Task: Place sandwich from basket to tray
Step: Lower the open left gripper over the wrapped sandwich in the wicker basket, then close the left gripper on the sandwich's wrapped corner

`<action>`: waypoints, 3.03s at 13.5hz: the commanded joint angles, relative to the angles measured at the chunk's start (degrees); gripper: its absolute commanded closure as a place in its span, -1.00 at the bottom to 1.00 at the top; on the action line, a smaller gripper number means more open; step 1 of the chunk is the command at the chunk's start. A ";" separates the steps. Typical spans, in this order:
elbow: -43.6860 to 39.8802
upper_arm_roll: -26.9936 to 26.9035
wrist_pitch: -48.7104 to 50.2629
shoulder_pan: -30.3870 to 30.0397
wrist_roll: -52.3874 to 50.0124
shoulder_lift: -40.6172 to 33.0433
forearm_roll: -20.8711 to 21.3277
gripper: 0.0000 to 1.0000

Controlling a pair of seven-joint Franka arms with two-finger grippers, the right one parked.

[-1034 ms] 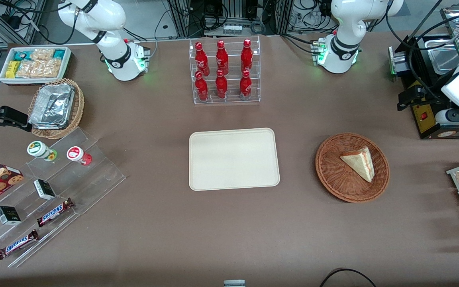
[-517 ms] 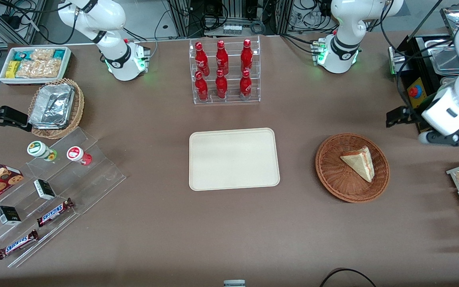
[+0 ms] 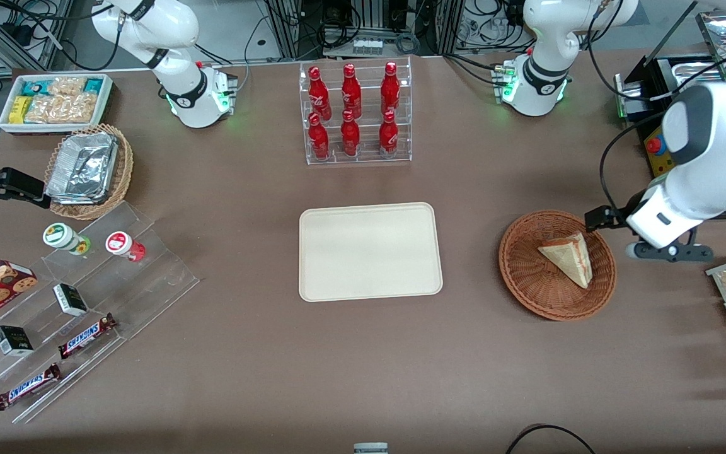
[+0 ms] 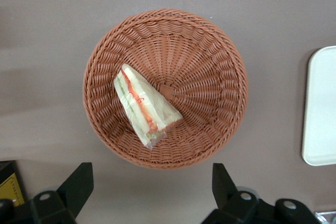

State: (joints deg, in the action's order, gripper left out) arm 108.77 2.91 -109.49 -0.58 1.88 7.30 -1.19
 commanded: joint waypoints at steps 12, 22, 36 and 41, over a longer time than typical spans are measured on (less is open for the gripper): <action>9.53 -0.97 -13.03 -1.19 -26.86 3.24 0.32 -1.00; 17.09 -0.71 -23.23 -0.83 -39.41 2.01 0.40 -1.00; 23.77 -0.62 -30.69 -0.83 -41.08 1.84 0.32 -1.00; 24.21 -0.62 -30.78 -0.83 -40.81 1.92 0.40 -1.00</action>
State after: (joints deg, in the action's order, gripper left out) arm 131.12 2.18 -139.20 -1.62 -37.83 11.06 -1.16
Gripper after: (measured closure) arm 0.000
